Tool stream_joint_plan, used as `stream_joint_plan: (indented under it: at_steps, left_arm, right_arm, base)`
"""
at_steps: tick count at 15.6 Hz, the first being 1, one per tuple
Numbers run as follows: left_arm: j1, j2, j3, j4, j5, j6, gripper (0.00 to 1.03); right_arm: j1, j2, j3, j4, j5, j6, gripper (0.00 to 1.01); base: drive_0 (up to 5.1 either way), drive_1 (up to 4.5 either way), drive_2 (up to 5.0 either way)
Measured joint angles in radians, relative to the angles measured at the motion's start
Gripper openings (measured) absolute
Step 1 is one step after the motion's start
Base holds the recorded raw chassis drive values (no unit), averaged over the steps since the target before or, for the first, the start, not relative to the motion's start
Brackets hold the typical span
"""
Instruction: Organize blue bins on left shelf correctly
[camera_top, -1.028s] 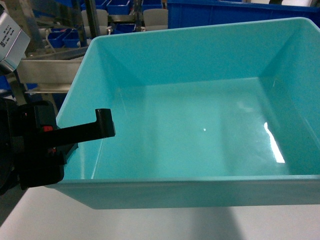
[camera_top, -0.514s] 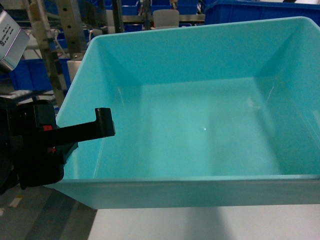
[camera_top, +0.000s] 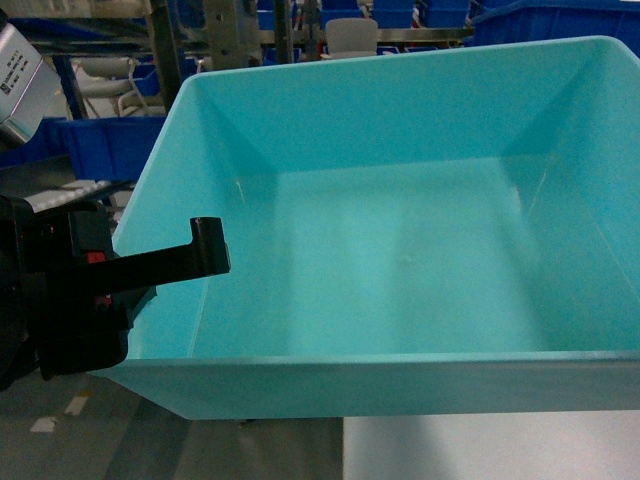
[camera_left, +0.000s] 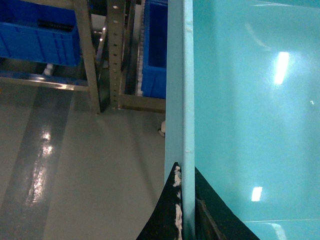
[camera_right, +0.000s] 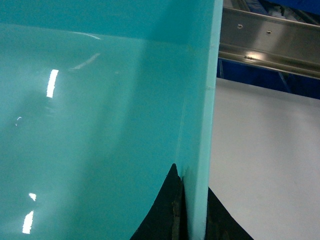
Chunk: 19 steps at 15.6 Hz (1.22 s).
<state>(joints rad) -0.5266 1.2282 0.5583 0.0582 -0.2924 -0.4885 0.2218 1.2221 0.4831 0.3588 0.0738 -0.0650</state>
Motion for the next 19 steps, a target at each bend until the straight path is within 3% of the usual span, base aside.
stream_joint_plan:
  at_steps: [19]
  left_arm:
    - [0.0, 0.0, 0.0, -0.002, 0.0, 0.0, 0.02]
  right_arm:
    - [0.0, 0.0, 0.0, -0.003, 0.0, 0.0, 0.02]
  base:
    - [-5.0, 2.44, 2.4]
